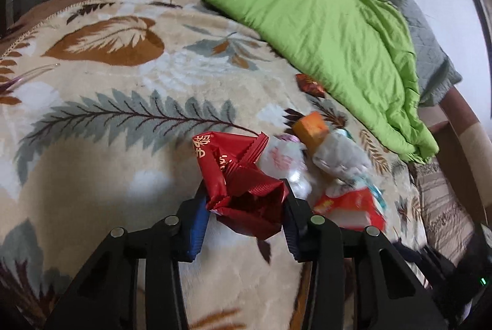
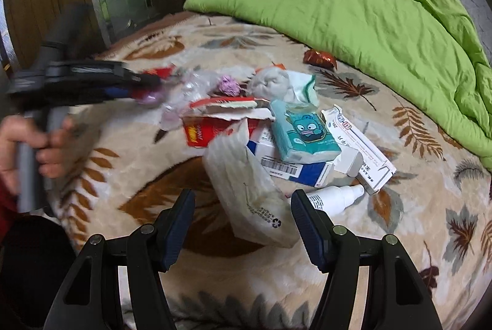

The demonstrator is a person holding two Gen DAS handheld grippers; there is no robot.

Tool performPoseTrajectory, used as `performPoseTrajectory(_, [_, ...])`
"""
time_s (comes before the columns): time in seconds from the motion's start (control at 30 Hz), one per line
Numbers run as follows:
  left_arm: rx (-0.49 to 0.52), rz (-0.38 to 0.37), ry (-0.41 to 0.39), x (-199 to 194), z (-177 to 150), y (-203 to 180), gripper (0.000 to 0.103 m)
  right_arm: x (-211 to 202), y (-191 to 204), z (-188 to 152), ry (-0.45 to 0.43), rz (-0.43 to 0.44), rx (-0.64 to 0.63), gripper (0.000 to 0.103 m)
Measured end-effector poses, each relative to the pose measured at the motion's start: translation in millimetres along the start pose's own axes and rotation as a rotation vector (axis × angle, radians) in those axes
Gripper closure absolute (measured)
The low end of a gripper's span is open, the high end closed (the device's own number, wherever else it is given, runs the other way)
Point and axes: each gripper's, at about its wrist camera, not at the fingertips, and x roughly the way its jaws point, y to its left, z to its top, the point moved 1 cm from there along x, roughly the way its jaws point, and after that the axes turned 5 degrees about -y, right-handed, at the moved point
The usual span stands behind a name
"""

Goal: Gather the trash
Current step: 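Grasp the red candy wrapper with the left tool while the right tool grasps the white plastic bag, then carry the red wrapper and white bag to the red wastebasket and release both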

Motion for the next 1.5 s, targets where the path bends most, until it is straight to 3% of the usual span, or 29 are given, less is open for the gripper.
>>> performPoseTrajectory(0.1, [0.017, -0.023, -0.023, -13.7, -5.5, -6.4, 0.062, 10.2, 0.3, -1.9, 0.028, -0.049, -0.026, 0.035])
performPoseTrajectory(0.2, [0.058, -0.036, -0.051, -28.2, -11.0, -18.0, 0.062, 9.7, 4.4, -6.0, 0.029, -0.083, -0.042, 0.056])
performPoseTrajectory(0.37, [0.109, -0.064, -0.082, -48.1, -24.7, -37.3, 0.062, -0.6, 4.7, -15.5, 0.02, -0.084, 0.01, 0.066])
performPoseTrajectory(0.7, [0.221, -0.105, -0.11, -76.5, -56.3, -73.9, 0.062, -51.1, -1.1, -29.0, -0.056, -0.012, 0.224, 0.067])
performPoseTrajectory(1.03, [0.326, -0.181, -0.077, -85.2, -88.7, -118.9, 0.062, -105.9, -27.6, -74.1, -0.129, 0.027, 0.496, 0.067])
performPoseTrajectory(1.33, [0.461, -0.336, 0.008, -89.3, -138.5, -189.3, 0.062, -173.3, -66.2, -134.9, -0.161, -0.053, 0.68, 0.067])
performPoseTrajectory(1.5, [0.574, -0.449, 0.089, -94.0, -181.5, -245.3, 0.062, -224.8, -94.5, -189.1, -0.153, -0.174, 0.784, 0.067])
